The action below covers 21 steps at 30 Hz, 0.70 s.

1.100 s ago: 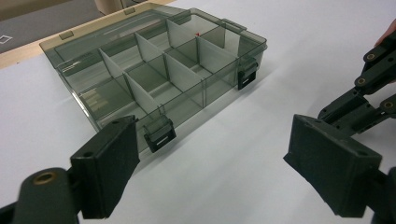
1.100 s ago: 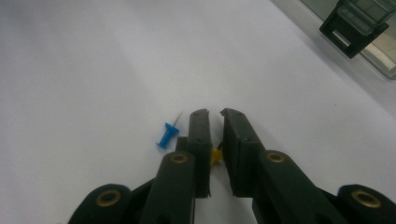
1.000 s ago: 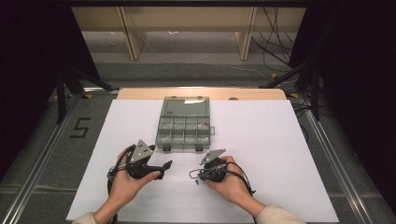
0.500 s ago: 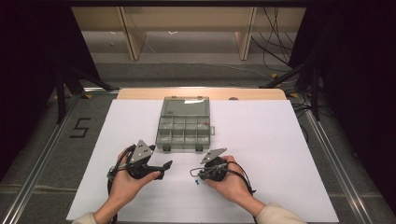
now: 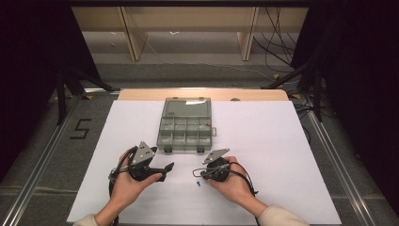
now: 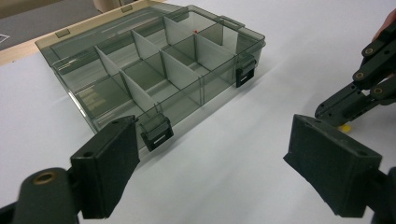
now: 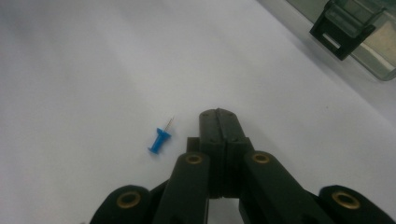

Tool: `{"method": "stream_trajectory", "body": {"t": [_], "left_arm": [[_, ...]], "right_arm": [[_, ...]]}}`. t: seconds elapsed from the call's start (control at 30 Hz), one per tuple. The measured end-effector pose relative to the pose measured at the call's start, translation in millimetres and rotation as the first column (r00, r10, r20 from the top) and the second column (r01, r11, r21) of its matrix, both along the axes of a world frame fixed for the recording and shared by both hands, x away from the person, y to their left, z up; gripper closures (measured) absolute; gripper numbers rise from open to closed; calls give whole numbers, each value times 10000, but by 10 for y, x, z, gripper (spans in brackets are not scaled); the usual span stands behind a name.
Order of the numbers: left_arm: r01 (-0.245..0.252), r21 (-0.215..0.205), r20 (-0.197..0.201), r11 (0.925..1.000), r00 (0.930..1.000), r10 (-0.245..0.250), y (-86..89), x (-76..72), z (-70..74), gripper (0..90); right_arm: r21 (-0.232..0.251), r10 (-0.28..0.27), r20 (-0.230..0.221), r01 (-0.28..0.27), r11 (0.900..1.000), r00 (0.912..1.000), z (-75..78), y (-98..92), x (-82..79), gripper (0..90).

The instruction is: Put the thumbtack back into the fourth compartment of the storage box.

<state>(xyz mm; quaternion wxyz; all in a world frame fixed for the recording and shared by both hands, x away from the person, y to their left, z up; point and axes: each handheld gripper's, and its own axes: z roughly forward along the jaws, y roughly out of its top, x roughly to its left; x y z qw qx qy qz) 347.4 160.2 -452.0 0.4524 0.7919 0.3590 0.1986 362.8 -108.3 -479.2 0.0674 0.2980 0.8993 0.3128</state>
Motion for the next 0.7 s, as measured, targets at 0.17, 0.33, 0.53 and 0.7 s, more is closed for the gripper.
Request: {"method": "stream_trajectory", "body": {"t": [0.17, 0.33, 0.53, 0.7], "left_arm": [[14, 39, -21, 10000, 10000, -14, 8, 4, -2, 159], [-1, -12, 1, 10000, 10000, 1, 0, -3, 6, 159], [9, 54, 31, 10000, 10000, -9, 11, 2, 7, 159], [118, 233, 80, 9997, 9999, -120, 21, 3, 20, 159]], "right_arm": [[288, -136, 118, 133, 9995, 9998, 38, -32, 22, 900], [327, -258, -43, 259, 9991, 9997, 49, -56, 28, 900], [372, 199, -129, -194, 9991, 9997, 94, -60, 18, 707], [-132, 1358, 307, -1355, 9907, 9903, 67, -83, 70, 598]]}}
